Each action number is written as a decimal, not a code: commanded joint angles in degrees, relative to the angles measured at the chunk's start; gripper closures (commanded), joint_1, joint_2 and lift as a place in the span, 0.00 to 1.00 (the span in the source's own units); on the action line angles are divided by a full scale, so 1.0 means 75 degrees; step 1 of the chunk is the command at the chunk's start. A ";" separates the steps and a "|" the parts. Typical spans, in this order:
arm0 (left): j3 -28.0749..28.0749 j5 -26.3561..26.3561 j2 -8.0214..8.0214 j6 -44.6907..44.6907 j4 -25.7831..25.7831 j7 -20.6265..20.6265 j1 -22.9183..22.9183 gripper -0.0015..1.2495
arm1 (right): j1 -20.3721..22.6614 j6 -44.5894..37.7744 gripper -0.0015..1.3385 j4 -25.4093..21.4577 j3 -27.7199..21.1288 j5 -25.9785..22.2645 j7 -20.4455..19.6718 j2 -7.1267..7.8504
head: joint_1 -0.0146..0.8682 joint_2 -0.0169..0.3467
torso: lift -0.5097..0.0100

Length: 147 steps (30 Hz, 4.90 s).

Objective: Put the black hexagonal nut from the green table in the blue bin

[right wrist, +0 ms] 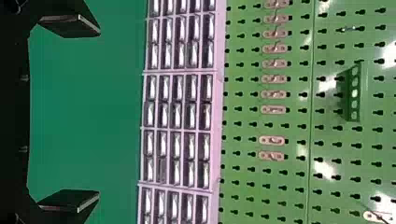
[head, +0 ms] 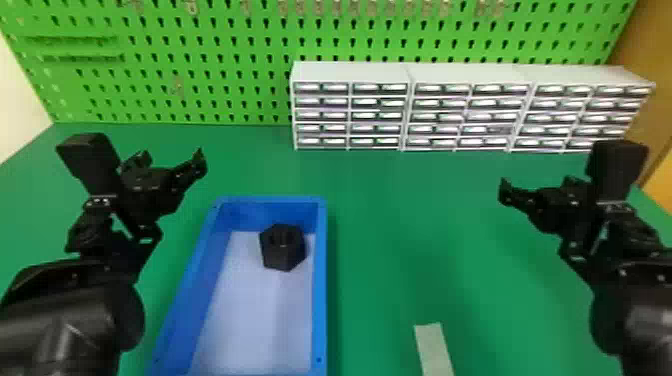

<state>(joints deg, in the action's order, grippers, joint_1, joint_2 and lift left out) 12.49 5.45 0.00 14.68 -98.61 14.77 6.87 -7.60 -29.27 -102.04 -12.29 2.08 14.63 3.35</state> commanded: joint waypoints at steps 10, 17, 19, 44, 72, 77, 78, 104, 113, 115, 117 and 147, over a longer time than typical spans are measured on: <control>-0.0001 0.0000 -0.0020 0.0000 0.0000 0.0000 -0.0001 0.20 | 0.0346 0.0726 0.07 0.0000 0.0068 0.0192 -0.0005 -0.0107 | 0.79 0.19 | 0.79; -0.0012 0.0000 -0.0020 0.0000 0.0000 0.0000 -0.0001 0.20 | 0.0510 0.1324 0.07 0.0035 -0.0061 0.0274 -0.0017 -0.0260 | 0.79 0.19 | 0.79; -0.0012 -0.0012 -0.0020 0.0000 0.0000 0.0000 -0.0013 0.20 | 0.0557 0.1523 0.07 0.0035 -0.0061 0.0274 -0.0017 -0.0260 | 0.79 0.19 | 0.79; -0.0024 0.0035 -0.0020 0.0000 0.0000 0.0000 -0.0013 0.20 | 0.0791 0.2215 0.07 0.0047 -0.0072 0.0180 -0.0169 -0.0353 | 0.79 0.19 | 0.79; -0.0036 0.0035 -0.0020 0.0000 0.0000 0.0000 -0.0025 0.20 | 0.0744 0.2226 0.07 0.0058 -0.0014 0.0157 -0.0181 -0.0318 | 0.79 0.19 | 0.79; -0.0036 0.0035 -0.0020 0.0000 0.0000 0.0000 -0.0013 0.20 | 0.0744 0.2226 0.07 0.0082 -0.0014 0.0157 -0.0181 -0.0318 | 0.79 0.19 | 0.79; -0.0036 0.0035 -0.0020 0.0000 0.0000 0.0000 -0.0025 0.20 | 0.0744 0.2226 0.07 0.0082 -0.0014 0.0157 -0.0181 -0.0318 | 0.79 0.19 | 0.79; -0.0059 0.0035 -0.0020 0.0000 0.0000 0.0000 -0.0025 0.20 | 0.0744 0.2215 0.07 0.0082 0.0010 0.0110 -0.0181 -0.0295 | 0.79 0.19 | 0.79; -0.0059 0.0035 -0.0020 0.0000 0.0000 0.0000 -0.0025 0.20 | 0.0732 0.2215 0.07 0.0082 0.0010 0.0122 -0.0181 -0.0283 | 0.79 0.19 | 0.79; -0.0059 0.0035 -0.0020 0.0000 0.0000 0.0000 -0.0025 0.20 | 0.0732 0.2215 0.07 0.0082 0.0010 0.0122 -0.0181 -0.0271 | 0.79 0.19 | 0.79; -0.0059 0.0035 -0.0020 0.0000 0.0000 0.0000 -0.0036 0.20 | 0.0732 0.2215 0.07 0.0082 0.0010 0.0122 -0.0181 -0.0271 | 0.79 0.19 | 0.79; -0.0048 0.0035 -0.0020 0.0000 0.0000 0.0000 -0.0025 0.20 | 0.0697 0.2180 0.07 0.0093 0.0068 0.0133 -0.0181 -0.0271 | 0.79 0.19 | 0.79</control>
<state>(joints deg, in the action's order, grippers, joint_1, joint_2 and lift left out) 12.17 5.76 0.00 14.68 -98.61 14.77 6.68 -2.24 -12.81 -101.37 -11.85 3.02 13.27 1.32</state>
